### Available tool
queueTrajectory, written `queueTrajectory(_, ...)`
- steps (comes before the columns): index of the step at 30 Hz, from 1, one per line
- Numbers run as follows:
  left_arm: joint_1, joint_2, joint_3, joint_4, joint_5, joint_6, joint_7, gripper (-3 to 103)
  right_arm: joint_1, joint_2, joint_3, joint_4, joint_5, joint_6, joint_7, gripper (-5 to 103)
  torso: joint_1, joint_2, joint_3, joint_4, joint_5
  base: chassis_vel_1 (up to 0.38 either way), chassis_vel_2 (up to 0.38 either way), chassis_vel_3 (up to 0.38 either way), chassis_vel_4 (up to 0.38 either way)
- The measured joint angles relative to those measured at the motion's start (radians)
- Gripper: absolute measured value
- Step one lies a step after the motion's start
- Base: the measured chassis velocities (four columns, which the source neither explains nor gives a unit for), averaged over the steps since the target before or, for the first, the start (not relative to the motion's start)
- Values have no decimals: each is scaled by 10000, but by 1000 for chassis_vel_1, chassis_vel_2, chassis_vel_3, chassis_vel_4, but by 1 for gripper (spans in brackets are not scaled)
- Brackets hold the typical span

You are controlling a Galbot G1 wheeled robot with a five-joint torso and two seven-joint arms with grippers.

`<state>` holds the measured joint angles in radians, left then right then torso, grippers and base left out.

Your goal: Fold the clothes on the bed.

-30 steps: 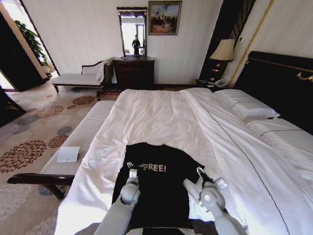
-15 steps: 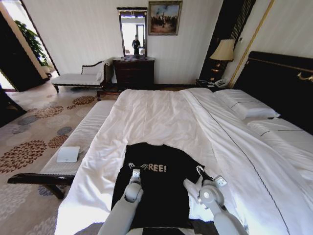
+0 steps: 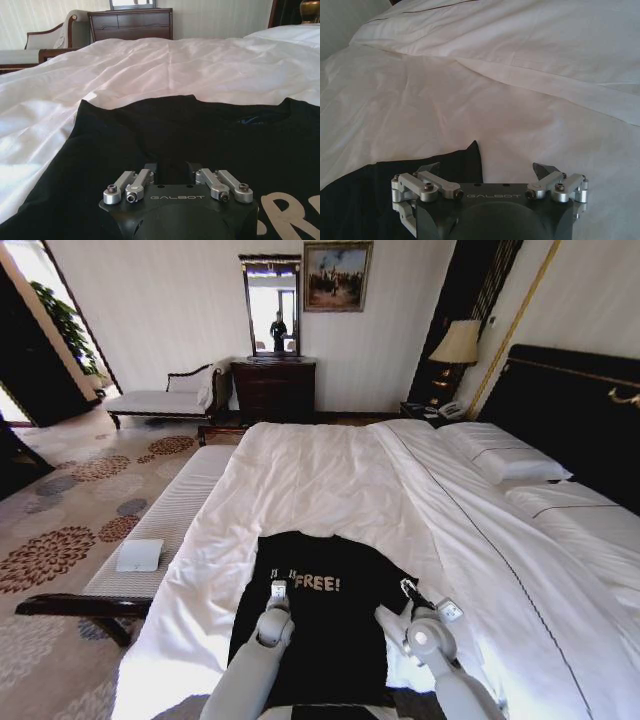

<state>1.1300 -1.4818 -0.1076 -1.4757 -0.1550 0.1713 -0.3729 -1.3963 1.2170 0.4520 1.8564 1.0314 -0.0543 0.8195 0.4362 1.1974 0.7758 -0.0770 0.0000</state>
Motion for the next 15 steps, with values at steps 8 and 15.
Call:
queueTrajectory(8,203,-36,-175,-166,-29,-27,8,2,-103,-86,38,2,4,54,-6,100,0,0,0,-1,0,0,0,0,0)
queueTrajectory(15,394,-56,-638,-659,-410,-147,88,0,-165,-90,28,36,-9,68,-12,100,-1,0,0,-2,-1,0,0,0,0)
